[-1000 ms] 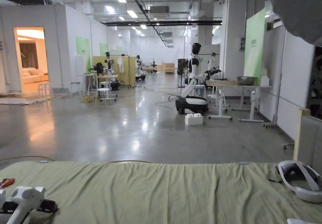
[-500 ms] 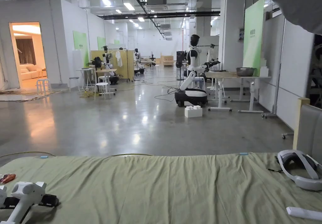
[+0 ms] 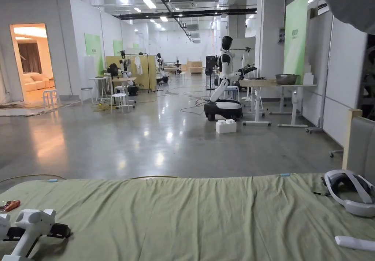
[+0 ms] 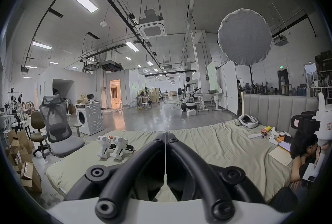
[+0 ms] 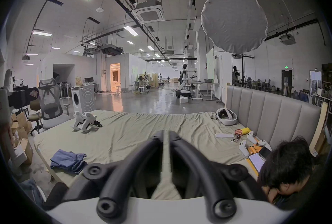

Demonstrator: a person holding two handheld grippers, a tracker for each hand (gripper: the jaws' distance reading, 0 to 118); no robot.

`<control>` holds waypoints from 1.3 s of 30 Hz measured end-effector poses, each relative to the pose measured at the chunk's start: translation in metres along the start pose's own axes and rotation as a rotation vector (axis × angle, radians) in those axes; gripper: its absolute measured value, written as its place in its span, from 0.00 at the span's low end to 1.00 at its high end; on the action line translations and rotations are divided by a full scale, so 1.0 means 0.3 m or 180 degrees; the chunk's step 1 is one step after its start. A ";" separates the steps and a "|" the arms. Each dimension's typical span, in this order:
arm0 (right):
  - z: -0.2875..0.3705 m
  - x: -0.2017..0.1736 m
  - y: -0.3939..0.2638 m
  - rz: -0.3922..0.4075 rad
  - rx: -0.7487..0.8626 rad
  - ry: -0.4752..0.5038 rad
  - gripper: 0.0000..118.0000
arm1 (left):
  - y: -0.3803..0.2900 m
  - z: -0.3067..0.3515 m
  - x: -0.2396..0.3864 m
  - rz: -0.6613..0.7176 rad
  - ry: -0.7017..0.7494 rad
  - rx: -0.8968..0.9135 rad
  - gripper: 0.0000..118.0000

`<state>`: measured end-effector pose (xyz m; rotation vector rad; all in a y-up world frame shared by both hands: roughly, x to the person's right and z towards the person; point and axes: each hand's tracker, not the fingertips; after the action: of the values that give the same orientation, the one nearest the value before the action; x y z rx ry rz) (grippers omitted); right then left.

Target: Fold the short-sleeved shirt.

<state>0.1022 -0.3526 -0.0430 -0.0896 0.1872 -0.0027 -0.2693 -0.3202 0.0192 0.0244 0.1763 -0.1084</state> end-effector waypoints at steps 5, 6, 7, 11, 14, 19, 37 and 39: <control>0.001 0.012 -0.002 -0.0094 0.0033 0.0021 0.98 | -0.010 -0.011 -0.007 0.0155 -0.0039 -0.0040 0.90; 0.008 0.015 -0.008 -0.0121 0.0101 -0.0010 0.99 | -0.011 -0.012 -0.007 0.0179 -0.0041 -0.0054 0.91; 0.009 0.019 -0.011 -0.0138 0.0125 -0.0010 1.00 | -0.012 -0.014 -0.008 0.0200 -0.0049 -0.0072 0.94; -0.010 0.054 0.003 -0.0637 -0.0185 0.0447 1.00 | -0.019 -0.014 -0.009 0.0229 -0.0086 -0.0049 1.00; -0.009 0.050 -0.013 -0.0711 -0.0102 0.0405 1.00 | -0.016 -0.013 -0.009 0.0291 -0.0131 -0.0051 1.00; -0.006 0.056 0.008 -0.0778 -0.0021 0.0311 1.00 | -0.006 -0.016 -0.006 0.0245 -0.0131 -0.0037 1.00; -0.033 -0.014 0.099 -0.0940 -0.0411 0.0602 1.00 | 0.003 -0.016 -0.018 0.0415 -0.0218 -0.0089 1.00; -0.036 -0.028 0.110 -0.0970 -0.0455 0.0513 1.00 | 0.007 -0.014 -0.022 0.0423 -0.0219 -0.0087 1.00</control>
<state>0.0918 -0.3207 -0.0549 -0.2602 0.3334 -0.3014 -0.2763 -0.3173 0.0162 0.0051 0.1071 0.0256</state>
